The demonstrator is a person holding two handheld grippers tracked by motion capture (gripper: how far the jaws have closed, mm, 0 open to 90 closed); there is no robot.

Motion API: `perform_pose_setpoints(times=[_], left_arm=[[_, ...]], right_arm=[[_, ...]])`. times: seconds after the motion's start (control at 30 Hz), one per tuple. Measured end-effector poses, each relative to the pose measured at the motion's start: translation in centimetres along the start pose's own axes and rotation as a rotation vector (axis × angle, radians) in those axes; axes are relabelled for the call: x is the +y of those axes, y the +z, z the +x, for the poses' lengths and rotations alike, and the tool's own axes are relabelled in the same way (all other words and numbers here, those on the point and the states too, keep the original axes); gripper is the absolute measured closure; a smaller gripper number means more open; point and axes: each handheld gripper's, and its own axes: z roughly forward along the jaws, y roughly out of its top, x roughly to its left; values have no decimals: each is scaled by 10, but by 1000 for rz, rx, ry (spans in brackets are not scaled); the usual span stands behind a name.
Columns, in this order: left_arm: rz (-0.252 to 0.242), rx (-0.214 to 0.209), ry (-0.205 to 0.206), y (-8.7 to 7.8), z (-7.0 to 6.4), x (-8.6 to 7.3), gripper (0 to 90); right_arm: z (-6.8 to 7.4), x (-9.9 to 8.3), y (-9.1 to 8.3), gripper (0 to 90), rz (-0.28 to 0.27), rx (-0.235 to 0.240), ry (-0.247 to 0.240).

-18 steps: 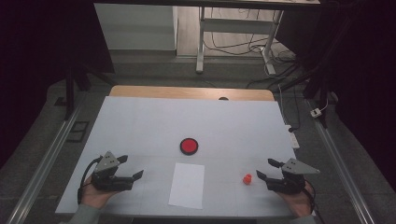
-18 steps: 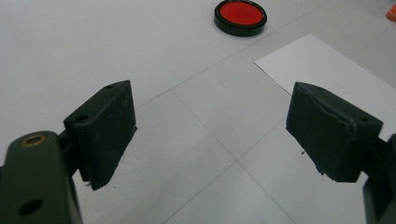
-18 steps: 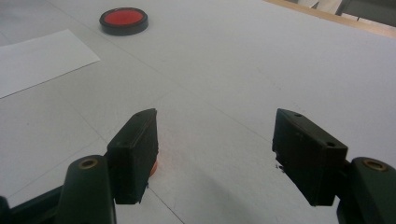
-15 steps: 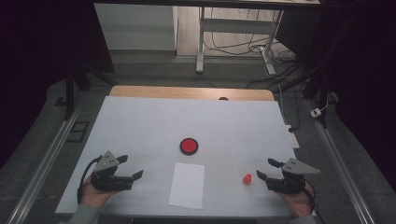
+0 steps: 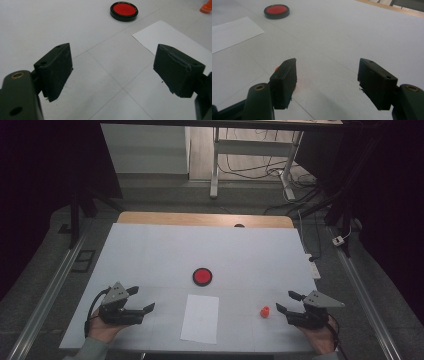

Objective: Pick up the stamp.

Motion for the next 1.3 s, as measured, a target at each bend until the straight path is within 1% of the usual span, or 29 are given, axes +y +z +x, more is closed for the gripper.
perform_pose_setpoints(times=[0.13,0.17,0.33,0.5,0.6,0.77,1.03,1.2,1.3], left_arm=[[-4,-12,2,-1,-2,0,153],[-4,-13,5,-1,-2,-1,153],[3,-15,4,0,-4,-1,153],[15,-20,18,5,-5,2,154],[20,-21,17,6,-4,2,154],[24,-21,20,6,-4,1,154],[31,-18,10,5,-3,-3,156],[30,-15,10,6,-2,-3,156],[36,-15,8,7,-1,-3,156]], right_arm=[[2,4,1,312,-8,4,6],[2,5,1,312,-9,0,5],[5,8,-1,315,-25,11,8],[9,11,-3,322,-21,11,0],[11,14,-4,323,-24,16,4],[12,17,-1,323,-24,28,8],[15,25,8,323,-15,54,-3],[22,29,11,324,1,68,-11],[26,29,13,326,26,68,-17]])
